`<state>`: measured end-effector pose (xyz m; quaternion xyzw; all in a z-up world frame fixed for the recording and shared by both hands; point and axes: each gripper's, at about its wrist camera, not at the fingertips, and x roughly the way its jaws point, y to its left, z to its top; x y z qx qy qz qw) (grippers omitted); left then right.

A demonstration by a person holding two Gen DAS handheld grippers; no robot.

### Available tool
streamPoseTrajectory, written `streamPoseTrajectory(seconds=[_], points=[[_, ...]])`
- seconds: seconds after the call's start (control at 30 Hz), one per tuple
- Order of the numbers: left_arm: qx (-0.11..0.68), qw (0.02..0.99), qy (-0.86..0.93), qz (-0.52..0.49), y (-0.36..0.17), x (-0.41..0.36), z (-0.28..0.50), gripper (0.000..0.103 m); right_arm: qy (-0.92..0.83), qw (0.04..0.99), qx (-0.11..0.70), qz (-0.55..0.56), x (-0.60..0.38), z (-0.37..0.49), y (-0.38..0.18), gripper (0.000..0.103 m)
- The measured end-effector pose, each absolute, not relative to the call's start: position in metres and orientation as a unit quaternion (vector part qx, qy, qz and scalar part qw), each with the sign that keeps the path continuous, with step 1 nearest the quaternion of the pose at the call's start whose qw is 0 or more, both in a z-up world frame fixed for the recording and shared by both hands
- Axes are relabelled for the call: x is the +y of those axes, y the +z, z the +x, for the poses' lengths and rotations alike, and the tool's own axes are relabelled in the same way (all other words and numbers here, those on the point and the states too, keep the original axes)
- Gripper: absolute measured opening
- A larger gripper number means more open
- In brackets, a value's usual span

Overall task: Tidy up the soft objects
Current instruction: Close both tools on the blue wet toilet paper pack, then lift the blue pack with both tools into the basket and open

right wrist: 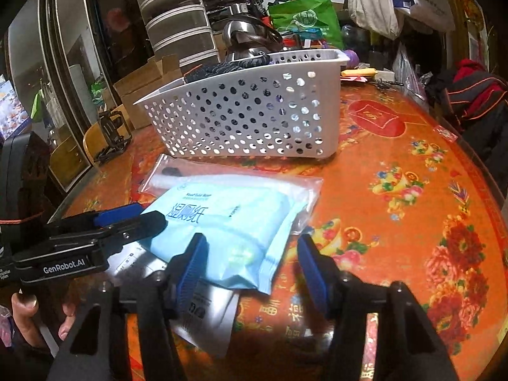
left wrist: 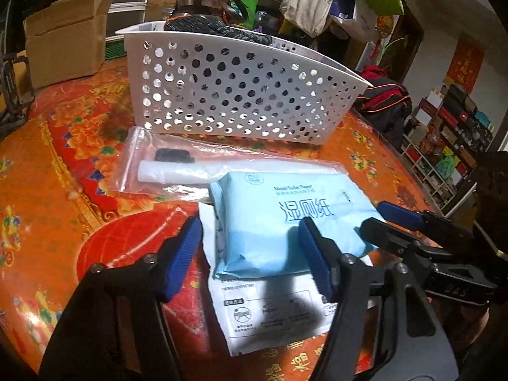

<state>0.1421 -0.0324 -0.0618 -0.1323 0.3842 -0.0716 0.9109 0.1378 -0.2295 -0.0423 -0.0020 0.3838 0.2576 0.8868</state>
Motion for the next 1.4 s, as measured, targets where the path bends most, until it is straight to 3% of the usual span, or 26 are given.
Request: streamPoseTrajectory(seconds=[0.37,0.43,0.73,0.93,1.4], points=[[0.4,0.899,-0.118,-0.132,-0.068,-0.035,0.146,0.054,0.279,0.877,0.391,0.007,-0.227,0.139,-0.05,0.046],[0.401,0.897,-0.121,-0.138,-0.069,-0.034,0.146,0.052,0.291,0.874,0.388,0.011,-0.227,0.138,-0.05,0.036],[0.391,0.902,-0.134,-0.122,-0.063,-0.042,0.136,0.046,0.296,0.88,0.372,-0.005,-0.221,0.13,-0.047,0.02],[0.367,0.915,-0.134,-0.096,-0.056,-0.05,0.125,0.045,0.29,0.885,0.365,-0.014,-0.219,0.127,-0.045,0.017],[0.292,0.95,-0.087,-0.069,-0.027,-0.05,0.092,0.03,0.281,0.901,0.326,-0.048,-0.208,0.109,-0.023,0.013]])
